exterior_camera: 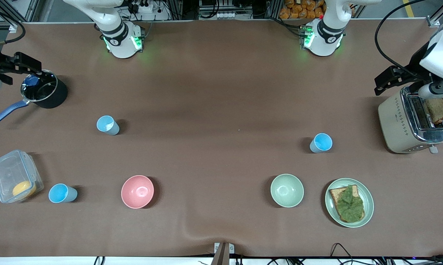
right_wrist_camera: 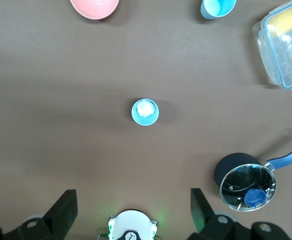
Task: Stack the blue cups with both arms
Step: 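Move the left gripper toward the blue cup by the toaster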
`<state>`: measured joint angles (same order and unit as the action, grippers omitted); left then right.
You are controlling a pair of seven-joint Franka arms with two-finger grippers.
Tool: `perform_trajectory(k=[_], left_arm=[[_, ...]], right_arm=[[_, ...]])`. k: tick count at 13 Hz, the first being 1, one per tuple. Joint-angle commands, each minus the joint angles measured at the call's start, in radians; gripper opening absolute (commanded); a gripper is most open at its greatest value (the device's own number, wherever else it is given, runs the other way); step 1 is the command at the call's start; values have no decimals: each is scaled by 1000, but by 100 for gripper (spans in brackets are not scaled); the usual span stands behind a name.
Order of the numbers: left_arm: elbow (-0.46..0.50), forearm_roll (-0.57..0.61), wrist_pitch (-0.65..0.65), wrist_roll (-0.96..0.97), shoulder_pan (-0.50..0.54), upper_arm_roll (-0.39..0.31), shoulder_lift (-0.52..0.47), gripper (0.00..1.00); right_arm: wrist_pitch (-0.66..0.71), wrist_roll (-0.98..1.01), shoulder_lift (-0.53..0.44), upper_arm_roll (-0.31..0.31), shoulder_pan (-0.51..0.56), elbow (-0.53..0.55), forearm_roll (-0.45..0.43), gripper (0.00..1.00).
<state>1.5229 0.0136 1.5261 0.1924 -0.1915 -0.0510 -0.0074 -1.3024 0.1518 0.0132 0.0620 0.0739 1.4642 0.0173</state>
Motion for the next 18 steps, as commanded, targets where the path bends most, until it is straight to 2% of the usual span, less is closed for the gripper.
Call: perform_trajectory(k=[1,4,7,12,15,18], left_arm=[[-20,2,-29,-27,4,7,6,100],[-15,-6,-27,-31,7,3,15,100],[38,-6,28,-28,4,3,59,100],[340,2,371,-19,6,3,55,100],[448,8,537,-19,6,3,79,100],[517,8,661,-14,9,3,119,100]], right_arm=[[-18,18,-5,5,9,46,9,100],[-93,18,-44,4,7,148,7,100],[-107,18,-58,5,4,165,7,100],[-110,18,-67,12,3,153,6,100],[-121,18,-67,12,1,157,7,100],[-124,18,-65,10,3,165,6,100]])
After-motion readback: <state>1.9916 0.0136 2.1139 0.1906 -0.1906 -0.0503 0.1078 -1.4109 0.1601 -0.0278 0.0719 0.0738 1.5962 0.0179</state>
